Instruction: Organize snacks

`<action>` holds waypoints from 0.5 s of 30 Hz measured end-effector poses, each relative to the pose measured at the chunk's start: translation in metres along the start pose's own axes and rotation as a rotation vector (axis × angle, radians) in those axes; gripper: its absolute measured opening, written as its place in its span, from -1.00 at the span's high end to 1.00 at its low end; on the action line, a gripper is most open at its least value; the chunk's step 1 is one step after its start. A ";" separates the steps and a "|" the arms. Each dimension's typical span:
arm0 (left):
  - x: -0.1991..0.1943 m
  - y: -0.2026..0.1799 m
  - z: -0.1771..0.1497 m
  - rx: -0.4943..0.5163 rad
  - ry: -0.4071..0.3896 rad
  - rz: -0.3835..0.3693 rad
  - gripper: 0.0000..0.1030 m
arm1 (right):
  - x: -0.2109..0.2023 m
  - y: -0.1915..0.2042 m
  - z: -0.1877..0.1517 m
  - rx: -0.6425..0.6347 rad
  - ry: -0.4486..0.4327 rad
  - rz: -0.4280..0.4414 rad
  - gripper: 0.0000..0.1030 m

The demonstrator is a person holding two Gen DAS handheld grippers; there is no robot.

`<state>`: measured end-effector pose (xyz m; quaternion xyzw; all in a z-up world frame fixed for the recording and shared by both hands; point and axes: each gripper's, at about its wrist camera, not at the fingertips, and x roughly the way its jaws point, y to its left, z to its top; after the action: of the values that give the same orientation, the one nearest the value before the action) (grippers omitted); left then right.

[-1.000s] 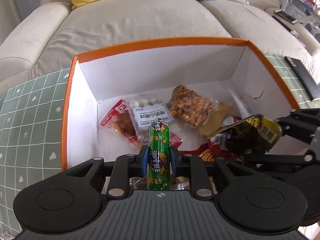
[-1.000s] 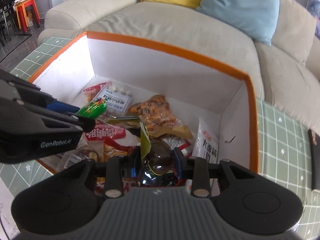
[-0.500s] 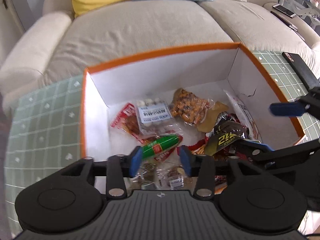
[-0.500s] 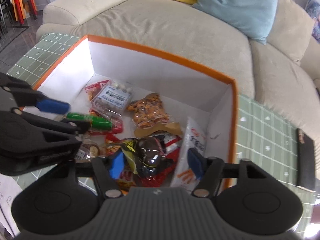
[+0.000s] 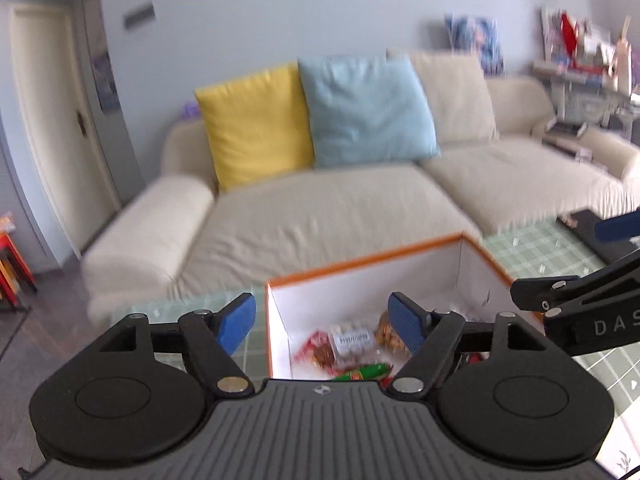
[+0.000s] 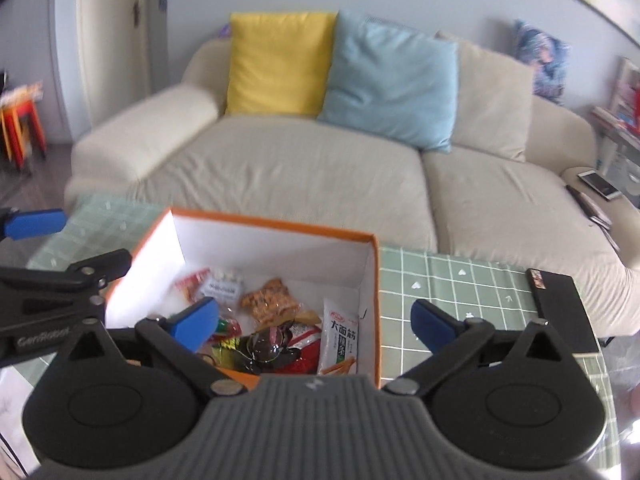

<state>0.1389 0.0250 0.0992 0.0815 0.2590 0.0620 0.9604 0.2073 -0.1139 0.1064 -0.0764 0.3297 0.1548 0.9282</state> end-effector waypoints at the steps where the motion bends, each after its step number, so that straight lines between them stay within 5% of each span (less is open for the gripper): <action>1: -0.009 -0.001 -0.001 0.000 -0.022 0.010 -0.73 | -0.010 0.000 -0.006 0.007 -0.027 0.001 -0.93; 5: -0.046 -0.009 -0.013 0.010 -0.123 0.021 -0.87 | -0.047 0.003 -0.030 0.025 -0.124 0.016 -0.93; 15: -0.068 0.002 -0.056 -0.147 -0.035 0.022 -1.00 | -0.108 0.016 -0.106 0.040 -0.317 -0.041 -0.93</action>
<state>0.0519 0.0229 0.0851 0.0146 0.2362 0.0902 0.9674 0.0599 -0.1507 0.0924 -0.0392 0.1805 0.1396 0.9728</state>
